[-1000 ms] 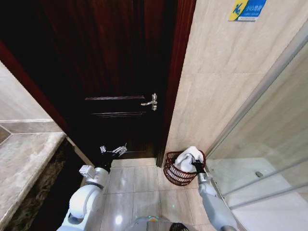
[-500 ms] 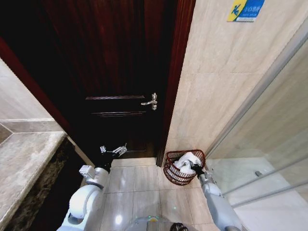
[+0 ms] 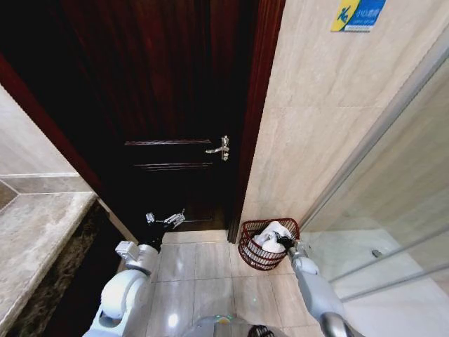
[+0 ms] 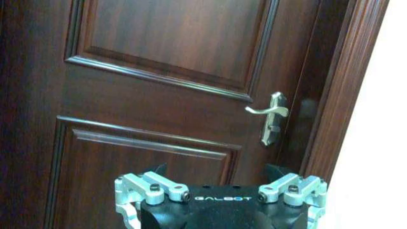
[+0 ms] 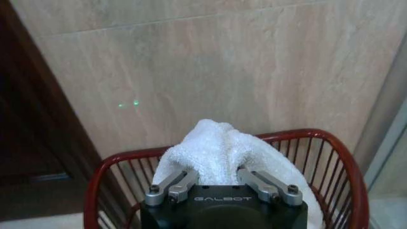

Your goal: Discard the used towel into the hamper.

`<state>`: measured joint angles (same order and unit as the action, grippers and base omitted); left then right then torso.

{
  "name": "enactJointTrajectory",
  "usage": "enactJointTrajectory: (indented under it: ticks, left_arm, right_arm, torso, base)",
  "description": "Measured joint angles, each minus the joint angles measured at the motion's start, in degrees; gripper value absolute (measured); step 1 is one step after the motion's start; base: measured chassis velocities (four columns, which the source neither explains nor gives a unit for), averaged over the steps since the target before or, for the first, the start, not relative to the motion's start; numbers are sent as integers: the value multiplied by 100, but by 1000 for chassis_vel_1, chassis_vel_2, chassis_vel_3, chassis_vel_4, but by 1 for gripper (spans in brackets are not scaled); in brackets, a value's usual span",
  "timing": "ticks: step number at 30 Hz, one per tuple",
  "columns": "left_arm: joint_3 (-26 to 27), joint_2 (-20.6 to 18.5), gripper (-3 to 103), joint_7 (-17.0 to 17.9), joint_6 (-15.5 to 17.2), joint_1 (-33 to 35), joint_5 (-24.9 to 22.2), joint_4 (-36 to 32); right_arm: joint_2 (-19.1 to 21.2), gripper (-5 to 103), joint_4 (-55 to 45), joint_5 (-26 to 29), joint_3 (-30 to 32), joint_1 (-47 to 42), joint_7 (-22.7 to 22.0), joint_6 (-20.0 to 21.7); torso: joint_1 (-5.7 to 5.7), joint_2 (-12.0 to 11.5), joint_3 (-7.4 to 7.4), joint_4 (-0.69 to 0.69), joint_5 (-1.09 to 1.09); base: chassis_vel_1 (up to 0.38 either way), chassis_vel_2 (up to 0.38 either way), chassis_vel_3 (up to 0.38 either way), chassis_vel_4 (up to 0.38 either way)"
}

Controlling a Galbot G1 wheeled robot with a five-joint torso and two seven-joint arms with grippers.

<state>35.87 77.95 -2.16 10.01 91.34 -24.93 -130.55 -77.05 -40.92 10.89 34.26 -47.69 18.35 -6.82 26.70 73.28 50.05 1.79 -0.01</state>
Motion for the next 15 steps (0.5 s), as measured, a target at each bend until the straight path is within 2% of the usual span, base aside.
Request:
enactJointTrajectory:
  ticks: [5,15]
  left_arm:
    - [0,0,100,0,0,0,0,0]
    - [0,0,100,0,0,0,0,0]
  right_arm:
    - [-50,14,-8,173,-2,19,-162,-134]
    - [-32,14,-300,205,1,-179,-154,-48]
  torso:
    - [0,0,0,1,1]
    - [0,0,0,1,1]
  base:
    - [0,0,0,0]
    - [0,0,0,0]
